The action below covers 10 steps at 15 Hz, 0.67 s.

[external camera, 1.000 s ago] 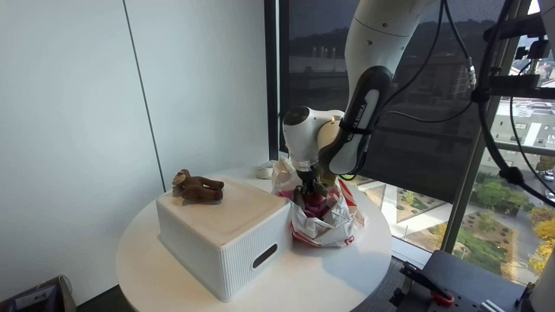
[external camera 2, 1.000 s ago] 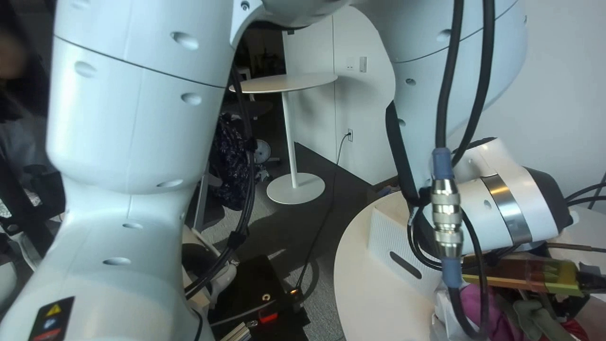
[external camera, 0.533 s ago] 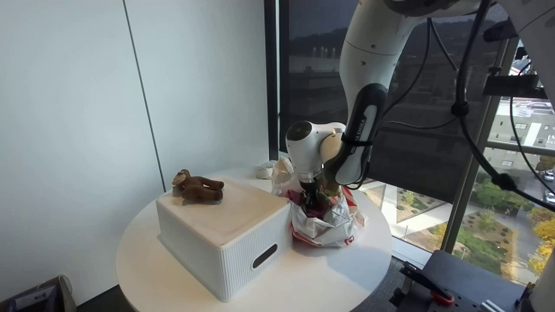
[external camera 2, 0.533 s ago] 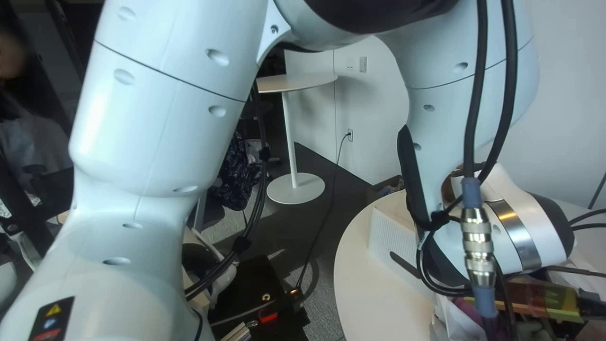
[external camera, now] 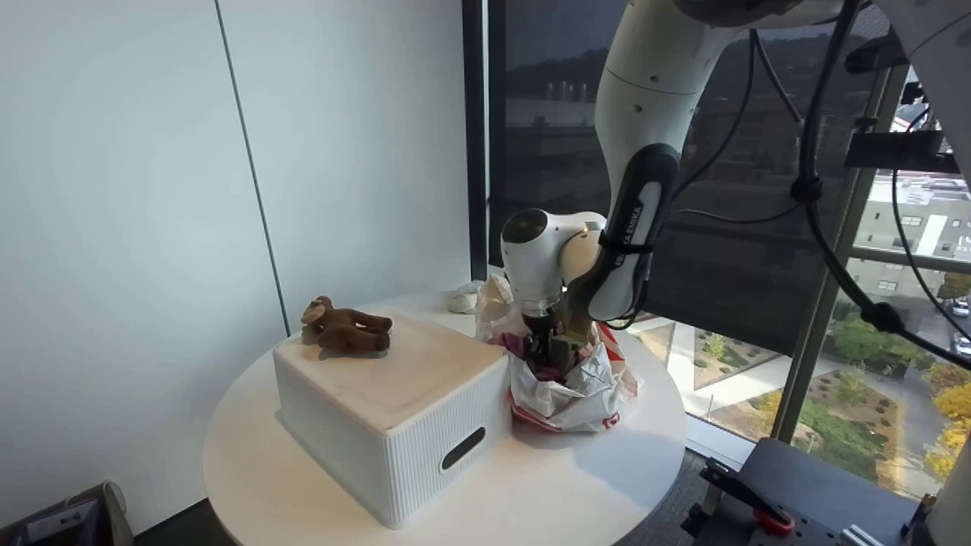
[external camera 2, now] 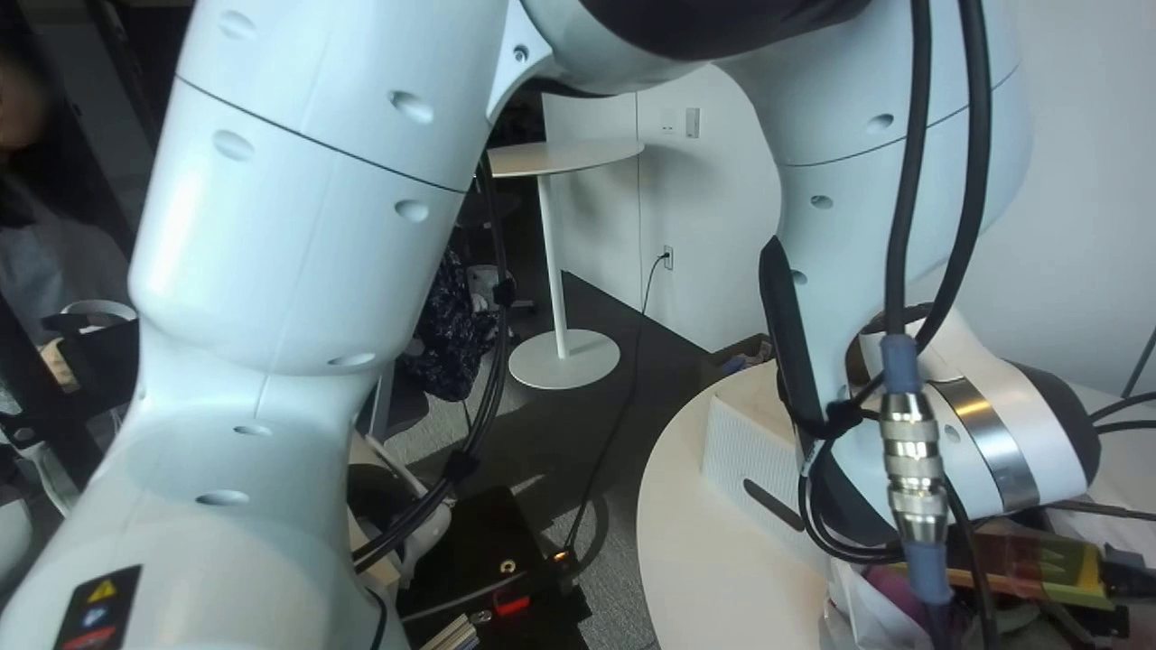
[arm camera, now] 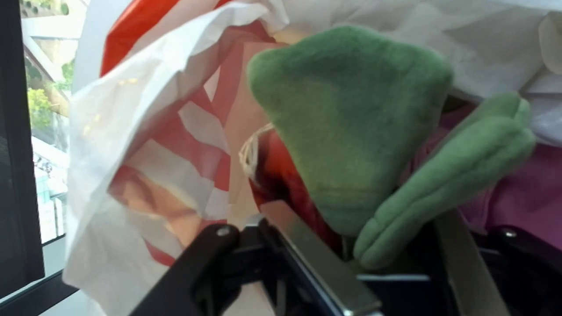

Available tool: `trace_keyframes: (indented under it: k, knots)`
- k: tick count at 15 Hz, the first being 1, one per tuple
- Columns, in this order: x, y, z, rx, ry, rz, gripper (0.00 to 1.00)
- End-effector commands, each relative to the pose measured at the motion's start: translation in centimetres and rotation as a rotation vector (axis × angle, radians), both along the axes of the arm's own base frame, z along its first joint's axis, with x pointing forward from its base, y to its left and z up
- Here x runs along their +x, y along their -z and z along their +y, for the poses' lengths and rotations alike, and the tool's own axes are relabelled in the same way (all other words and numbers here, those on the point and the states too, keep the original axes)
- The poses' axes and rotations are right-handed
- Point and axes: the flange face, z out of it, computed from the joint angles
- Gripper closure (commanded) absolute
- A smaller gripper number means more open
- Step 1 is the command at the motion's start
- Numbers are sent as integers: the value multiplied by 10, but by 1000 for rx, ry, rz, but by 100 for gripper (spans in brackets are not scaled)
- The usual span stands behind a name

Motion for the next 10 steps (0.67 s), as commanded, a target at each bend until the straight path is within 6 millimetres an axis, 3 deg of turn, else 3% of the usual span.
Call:
trace_keyframes:
  k: [1,3,6,10]
  knots:
    - [-7,-44,8,27,7,-49,8]
    - [-14,-71,14,22,5,-52,0]
    - [-26,-120,34,52,-14,-52,0]
    - [-24,-193,94,192,-145,-166,0]
